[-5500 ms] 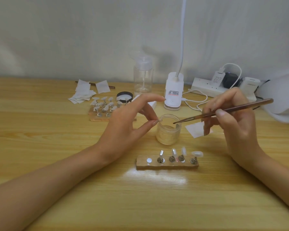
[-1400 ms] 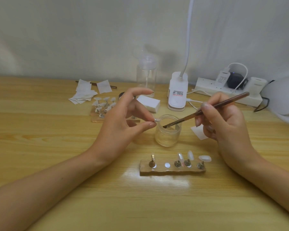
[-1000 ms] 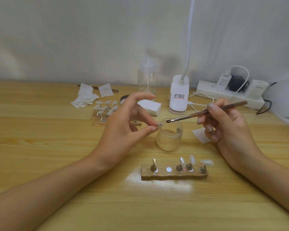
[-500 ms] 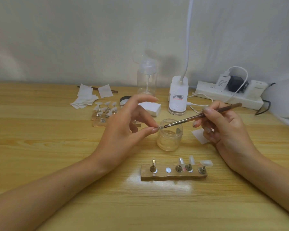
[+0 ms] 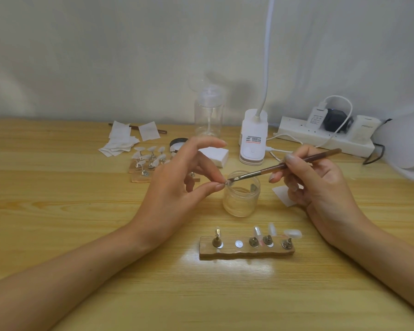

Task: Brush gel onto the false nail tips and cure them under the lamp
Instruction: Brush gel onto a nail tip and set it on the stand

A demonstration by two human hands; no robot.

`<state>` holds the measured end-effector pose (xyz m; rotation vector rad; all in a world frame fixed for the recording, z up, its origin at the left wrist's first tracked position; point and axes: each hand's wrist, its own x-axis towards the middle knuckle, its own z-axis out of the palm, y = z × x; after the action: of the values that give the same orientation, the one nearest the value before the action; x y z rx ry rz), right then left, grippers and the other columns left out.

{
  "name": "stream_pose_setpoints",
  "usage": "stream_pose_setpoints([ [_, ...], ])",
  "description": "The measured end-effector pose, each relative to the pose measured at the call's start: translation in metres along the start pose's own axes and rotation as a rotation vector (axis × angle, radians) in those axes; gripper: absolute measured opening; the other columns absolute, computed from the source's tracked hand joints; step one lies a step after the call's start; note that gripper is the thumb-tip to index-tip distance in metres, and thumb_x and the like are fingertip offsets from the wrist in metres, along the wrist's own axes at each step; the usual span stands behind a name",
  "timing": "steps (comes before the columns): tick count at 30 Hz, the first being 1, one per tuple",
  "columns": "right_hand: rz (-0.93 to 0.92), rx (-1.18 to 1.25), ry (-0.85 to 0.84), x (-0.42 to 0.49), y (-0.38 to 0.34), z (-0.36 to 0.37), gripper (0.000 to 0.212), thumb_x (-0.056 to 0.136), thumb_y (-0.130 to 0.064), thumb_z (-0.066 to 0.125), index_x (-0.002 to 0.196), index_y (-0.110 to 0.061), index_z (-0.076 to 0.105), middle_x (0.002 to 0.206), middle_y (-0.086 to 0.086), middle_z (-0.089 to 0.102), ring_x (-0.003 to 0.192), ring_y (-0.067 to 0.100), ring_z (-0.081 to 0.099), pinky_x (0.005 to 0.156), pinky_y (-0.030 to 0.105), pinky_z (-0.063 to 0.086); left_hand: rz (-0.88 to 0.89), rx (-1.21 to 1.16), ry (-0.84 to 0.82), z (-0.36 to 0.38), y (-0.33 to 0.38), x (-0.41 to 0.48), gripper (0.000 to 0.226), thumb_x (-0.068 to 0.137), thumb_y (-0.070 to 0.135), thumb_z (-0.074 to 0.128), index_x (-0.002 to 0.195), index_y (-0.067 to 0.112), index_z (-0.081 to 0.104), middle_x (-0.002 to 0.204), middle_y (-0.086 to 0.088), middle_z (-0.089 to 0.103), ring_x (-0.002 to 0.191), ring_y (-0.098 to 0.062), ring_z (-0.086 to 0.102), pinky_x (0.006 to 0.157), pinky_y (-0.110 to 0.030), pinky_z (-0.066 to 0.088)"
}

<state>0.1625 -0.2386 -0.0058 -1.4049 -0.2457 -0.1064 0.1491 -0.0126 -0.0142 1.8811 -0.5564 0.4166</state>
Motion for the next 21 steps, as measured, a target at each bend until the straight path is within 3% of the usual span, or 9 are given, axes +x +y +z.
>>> stream_pose_setpoints([
  [10,0.010,0.004,0.032,0.0001,0.0008,-0.0014,0.020,0.080,-0.034,0.063,0.079,-0.020,0.049,0.068,0.007,0.070,0.050,0.008,0.037,0.043,0.019,0.025,0.010,0.013,-0.006,-0.0004,0.0010,-0.0009,0.053,0.086,0.004,0.077,0.128,0.028,0.054,0.085,0.011,0.071,0.089,-0.012,0.068,0.059,-0.028,0.045],
  [15,-0.030,-0.021,-0.030,-0.0006,-0.0003,-0.0003,0.016,0.082,-0.036,0.063,0.075,-0.025,0.055,0.071,0.007,0.071,0.052,0.010,0.040,0.045,0.021,0.024,0.025,0.028,0.001,0.0000,0.0014,-0.0003,0.052,0.086,0.004,0.077,0.127,0.027,0.054,0.085,0.012,0.071,0.085,-0.007,0.066,0.058,-0.034,0.044],
  [21,-0.021,0.018,0.011,0.0003,0.0010,-0.0026,0.016,0.082,-0.033,0.062,0.076,-0.023,0.051,0.068,0.005,0.069,0.051,0.007,0.041,0.043,0.017,0.026,0.021,0.032,-0.004,0.0000,0.0014,-0.0006,0.052,0.086,0.005,0.077,0.127,0.028,0.055,0.085,0.011,0.071,0.087,-0.014,0.067,0.059,-0.028,0.044],
])
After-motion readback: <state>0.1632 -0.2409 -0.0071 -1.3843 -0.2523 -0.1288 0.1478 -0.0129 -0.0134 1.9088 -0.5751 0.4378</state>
